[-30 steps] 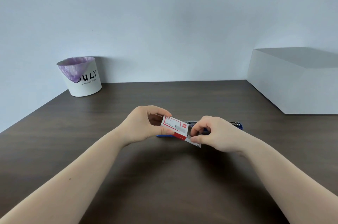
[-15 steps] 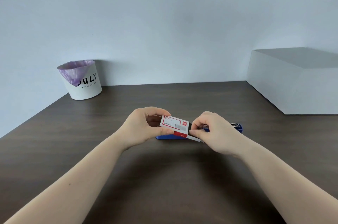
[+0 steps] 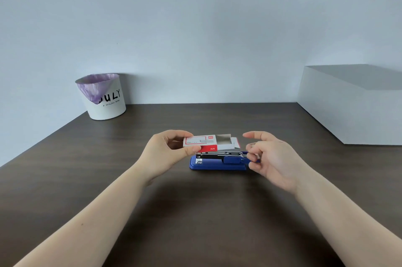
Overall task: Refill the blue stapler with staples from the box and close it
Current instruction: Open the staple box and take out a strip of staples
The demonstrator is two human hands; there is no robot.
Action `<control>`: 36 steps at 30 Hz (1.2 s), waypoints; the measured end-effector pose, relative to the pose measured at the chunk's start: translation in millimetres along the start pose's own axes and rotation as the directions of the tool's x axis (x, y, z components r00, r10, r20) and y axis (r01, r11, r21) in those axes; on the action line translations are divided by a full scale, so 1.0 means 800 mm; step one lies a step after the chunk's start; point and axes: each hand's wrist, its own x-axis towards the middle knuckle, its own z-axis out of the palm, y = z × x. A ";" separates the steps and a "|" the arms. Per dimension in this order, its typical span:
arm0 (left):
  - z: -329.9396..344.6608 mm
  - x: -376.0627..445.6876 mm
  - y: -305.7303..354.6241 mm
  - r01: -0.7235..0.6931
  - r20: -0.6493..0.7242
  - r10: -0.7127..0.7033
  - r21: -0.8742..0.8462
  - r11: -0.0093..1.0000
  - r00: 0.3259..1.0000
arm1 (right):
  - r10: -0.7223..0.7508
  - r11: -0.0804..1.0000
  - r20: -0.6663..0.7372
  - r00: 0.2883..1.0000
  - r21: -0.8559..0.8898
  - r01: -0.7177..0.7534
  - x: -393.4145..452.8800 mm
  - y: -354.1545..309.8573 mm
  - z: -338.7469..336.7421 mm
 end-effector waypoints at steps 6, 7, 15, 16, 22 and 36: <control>0.001 -0.002 0.000 -0.003 0.043 0.007 -0.087 0.996 0.999 | -0.189 0.877 0.172 0.967 -0.413 0.245 -0.007 -0.002 -0.003; 0.001 -0.003 0.001 -0.006 0.052 0.011 -0.096 0.995 0.999 | -0.234 0.784 0.199 0.952 -0.540 0.305 -0.007 -0.001 -0.003; 0.000 -0.002 -0.001 -0.003 0.058 0.011 -0.133 0.991 0.998 | -0.240 0.961 0.133 0.962 -0.110 0.255 -0.005 0.009 0.007; 0.000 -0.002 -0.002 0.000 0.062 0.008 -0.126 0.992 0.998 | -0.246 0.957 0.135 0.960 -0.126 0.263 -0.005 0.010 0.007; 0.002 -0.002 -0.003 0.012 0.078 -0.006 -0.075 0.997 0.997 | -0.275 0.955 0.083 0.958 -0.089 0.282 -0.002 0.014 0.010; 0.002 -0.006 -0.014 0.056 0.077 -0.055 -0.014 0.998 0.996 | -0.154 0.958 -0.011 0.988 -0.245 0.147 -0.002 0.016 0.017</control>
